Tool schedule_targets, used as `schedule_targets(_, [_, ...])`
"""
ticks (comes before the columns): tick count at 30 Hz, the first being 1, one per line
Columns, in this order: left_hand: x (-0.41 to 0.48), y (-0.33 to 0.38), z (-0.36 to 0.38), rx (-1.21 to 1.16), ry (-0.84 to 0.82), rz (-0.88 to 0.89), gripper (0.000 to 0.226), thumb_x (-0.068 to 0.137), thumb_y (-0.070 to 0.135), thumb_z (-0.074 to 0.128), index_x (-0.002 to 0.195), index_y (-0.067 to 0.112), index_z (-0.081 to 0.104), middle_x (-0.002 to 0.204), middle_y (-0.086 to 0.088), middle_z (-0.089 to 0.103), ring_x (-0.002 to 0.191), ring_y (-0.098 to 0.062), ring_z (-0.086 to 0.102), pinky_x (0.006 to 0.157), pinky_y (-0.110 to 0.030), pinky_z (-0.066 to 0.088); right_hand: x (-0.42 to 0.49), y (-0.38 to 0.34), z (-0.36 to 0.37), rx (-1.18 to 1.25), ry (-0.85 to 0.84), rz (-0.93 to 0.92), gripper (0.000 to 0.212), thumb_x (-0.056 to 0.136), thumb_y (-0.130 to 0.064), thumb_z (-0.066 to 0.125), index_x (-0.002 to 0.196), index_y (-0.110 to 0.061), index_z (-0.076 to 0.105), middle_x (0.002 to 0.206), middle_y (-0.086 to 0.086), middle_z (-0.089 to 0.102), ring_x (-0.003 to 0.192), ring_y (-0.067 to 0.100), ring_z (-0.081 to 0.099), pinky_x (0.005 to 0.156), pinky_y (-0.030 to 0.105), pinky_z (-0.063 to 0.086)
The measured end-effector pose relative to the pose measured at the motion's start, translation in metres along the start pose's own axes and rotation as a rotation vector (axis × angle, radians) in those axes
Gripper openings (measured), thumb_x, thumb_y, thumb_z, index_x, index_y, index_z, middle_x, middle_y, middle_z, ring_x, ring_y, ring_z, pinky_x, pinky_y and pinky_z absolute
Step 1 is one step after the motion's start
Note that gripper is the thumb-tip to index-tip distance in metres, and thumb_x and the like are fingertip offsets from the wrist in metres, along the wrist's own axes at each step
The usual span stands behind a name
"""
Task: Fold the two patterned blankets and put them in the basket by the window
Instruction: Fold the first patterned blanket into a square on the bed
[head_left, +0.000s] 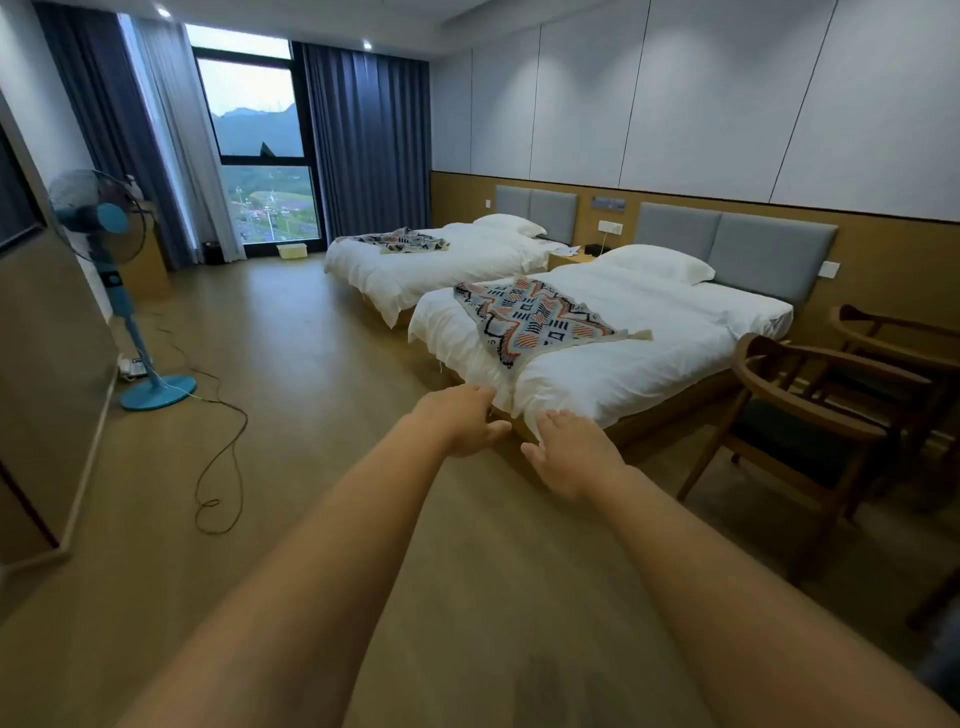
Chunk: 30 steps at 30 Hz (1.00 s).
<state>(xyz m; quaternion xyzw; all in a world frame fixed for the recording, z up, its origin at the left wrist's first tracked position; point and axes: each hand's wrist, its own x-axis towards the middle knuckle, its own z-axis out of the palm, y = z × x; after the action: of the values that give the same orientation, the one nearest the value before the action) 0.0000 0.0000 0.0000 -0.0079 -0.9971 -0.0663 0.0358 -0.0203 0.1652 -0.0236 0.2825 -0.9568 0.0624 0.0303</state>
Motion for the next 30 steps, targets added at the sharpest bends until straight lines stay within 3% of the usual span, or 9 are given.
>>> schedule_targets(10, [0.166,-0.108,-0.007,0.046,-0.044,0.006,0.057,0.09,0.05,0.043,0.135,0.015,0.037,0.142,-0.007,0.042,0.126,-0.026,0.044,0.097,-0.041,0.04,0.183,0.004,0.011,0.035,-0.061,0.072,0.057,0.099,-0.04,0.031,0.146,-0.011,0.021,0.155,0.009,0.021,0.143,0.023,0.017,0.117,0.038,0.013])
schedule_targets(22, [0.338,-0.176,0.016,0.007,-0.117,0.037,0.052,0.089,0.049,0.045,0.13,0.017,0.041,0.135,-0.006,0.047,0.118,-0.025,0.049,0.095,-0.042,0.043,0.365,0.047,0.042,0.027,-0.094,0.103,0.059,0.097,-0.041,0.031,0.145,-0.008,0.023,0.153,0.012,0.025,0.141,0.027,0.022,0.115,0.038,0.018])
schedule_targets(30, [0.5,-0.204,0.026,0.002,-0.108,0.038,0.063,0.091,0.048,0.044,0.143,0.016,0.029,0.148,-0.007,0.035,0.133,-0.025,0.037,0.104,-0.041,0.034,0.52,0.119,0.05,0.016,-0.1,0.1,0.056,0.098,-0.037,0.03,0.144,-0.006,0.021,0.153,0.012,0.026,0.14,0.026,0.024,0.114,0.038,0.021])
